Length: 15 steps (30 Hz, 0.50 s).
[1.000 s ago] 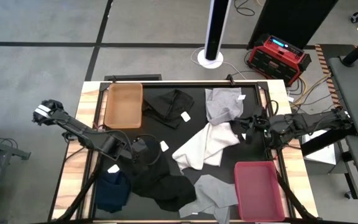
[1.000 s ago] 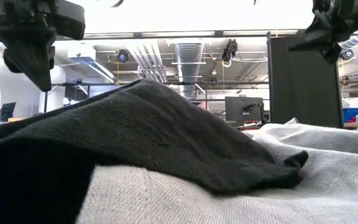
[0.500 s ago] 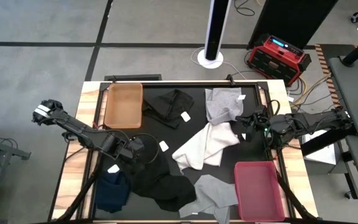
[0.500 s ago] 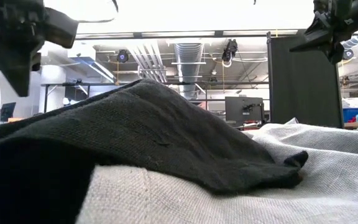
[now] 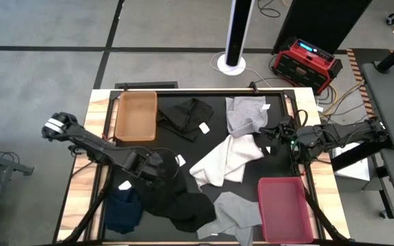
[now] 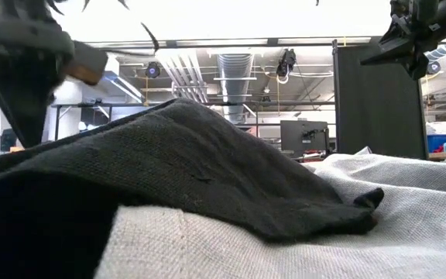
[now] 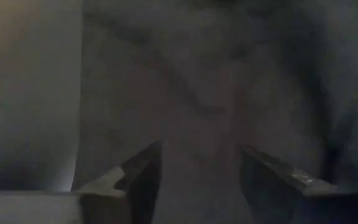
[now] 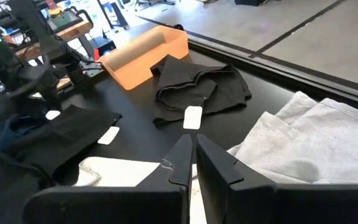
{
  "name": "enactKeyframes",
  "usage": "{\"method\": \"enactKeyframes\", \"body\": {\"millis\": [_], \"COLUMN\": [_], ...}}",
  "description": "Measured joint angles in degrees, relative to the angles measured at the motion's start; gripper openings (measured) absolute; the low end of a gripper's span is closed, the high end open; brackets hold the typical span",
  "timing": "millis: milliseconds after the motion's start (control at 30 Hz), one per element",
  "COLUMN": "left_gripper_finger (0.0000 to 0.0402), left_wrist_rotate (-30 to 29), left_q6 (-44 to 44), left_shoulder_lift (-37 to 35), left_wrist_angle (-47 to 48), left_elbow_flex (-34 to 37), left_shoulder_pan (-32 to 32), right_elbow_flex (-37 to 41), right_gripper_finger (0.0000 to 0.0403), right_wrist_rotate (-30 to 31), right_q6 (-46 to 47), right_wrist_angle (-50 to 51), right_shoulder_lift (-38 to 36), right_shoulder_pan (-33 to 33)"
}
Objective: Sort towels by color in basket
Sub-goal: Put the bottom black towel into the orange bin
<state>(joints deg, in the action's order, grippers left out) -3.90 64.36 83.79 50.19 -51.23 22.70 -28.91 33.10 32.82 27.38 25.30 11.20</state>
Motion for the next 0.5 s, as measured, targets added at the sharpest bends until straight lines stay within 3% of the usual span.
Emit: {"method": "enactKeyframes", "body": {"millis": [200, 500], "left_gripper_finger": [0.0245, 0.0249], "left_wrist_rotate": [0.0, 1.9], "left_q6": [-2.0, -3.7], "left_shoulder_lift": [5.7, 11.0], "left_wrist_angle": [-0.3, -0.8], "left_elbow_flex": [-2.6, -3.1], "left_shoulder_pan": [0.0, 0.2], "right_elbow_flex": [0.0, 0.0], "right_gripper_finger": [0.0013, 0.0013], "right_wrist_rotate": [0.0, 0.0], "right_q6": [0.0, 0.0], "right_wrist_angle": [0.0, 0.0], "right_shoulder_lift": [0.0, 0.0], "right_shoulder_pan": [0.0, 0.0]}}
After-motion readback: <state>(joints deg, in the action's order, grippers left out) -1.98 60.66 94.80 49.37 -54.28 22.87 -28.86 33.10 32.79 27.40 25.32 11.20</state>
